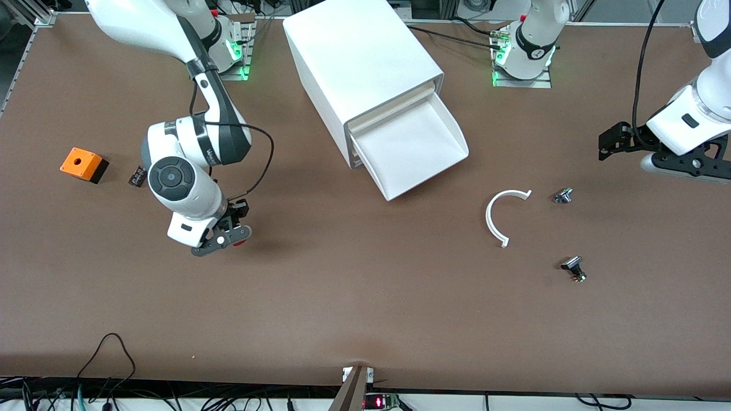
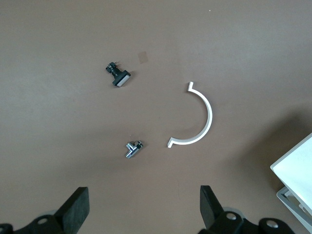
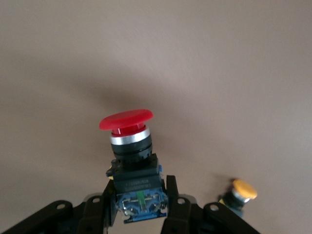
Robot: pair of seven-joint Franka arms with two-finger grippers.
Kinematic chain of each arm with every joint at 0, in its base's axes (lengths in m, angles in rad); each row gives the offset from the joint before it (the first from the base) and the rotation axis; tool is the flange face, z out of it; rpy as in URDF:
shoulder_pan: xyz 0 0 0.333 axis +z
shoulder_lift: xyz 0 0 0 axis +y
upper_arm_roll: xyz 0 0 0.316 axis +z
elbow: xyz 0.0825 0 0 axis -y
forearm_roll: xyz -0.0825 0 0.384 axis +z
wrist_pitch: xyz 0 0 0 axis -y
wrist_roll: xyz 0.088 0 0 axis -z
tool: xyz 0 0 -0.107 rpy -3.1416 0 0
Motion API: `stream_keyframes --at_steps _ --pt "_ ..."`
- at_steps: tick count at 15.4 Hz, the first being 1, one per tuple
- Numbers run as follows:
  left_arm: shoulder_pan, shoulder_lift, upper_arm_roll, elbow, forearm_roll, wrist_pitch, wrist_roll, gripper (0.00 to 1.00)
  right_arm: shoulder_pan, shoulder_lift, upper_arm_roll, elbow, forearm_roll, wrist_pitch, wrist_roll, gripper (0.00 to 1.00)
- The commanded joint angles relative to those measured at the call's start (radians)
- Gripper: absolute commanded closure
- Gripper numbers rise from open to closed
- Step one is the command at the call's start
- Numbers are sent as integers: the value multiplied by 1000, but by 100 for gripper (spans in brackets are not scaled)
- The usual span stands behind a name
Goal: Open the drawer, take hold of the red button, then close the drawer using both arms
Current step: 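Lift the red button out and carry it toward the orange box, then set the red button on the table while the left gripper pushes the drawer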
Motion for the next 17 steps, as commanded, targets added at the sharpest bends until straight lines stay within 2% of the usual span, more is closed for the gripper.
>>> stream_keyframes --at_steps 1,4,6,7,8,10,12,17 --pt "-1 33 -6 28 10 -20 4 0 -64 -46 17 -211 -17 173 58 77" --pt "-8 39 -14 13 -7 1 -9 0 -75 -35 17 -319 -24 348 53 77" --pt "-10 54 -48 -30 -21 95 -41 0 -75 -11 15 -365 -24 435 56 77" --pt "-13 57 -58 -57 -24 147 -70 0 -77 -3 17 -388 -24 475 56 74" --pt "-18 62 -72 -100 -24 202 -103 0 -77 -2 17 -391 -23 486 67 61" --pt "-48 65 -83 -180 -27 318 -179 0 -78 -23 17 -377 -9 468 79 0" --pt "-84 102 -83 -231 -27 430 -242 0 -80 -45 18 -335 -3 406 116 0" --pt "-188 232 -81 -304 -26 699 -465 0 -80 -65 18 -100 -1 41 153 0"
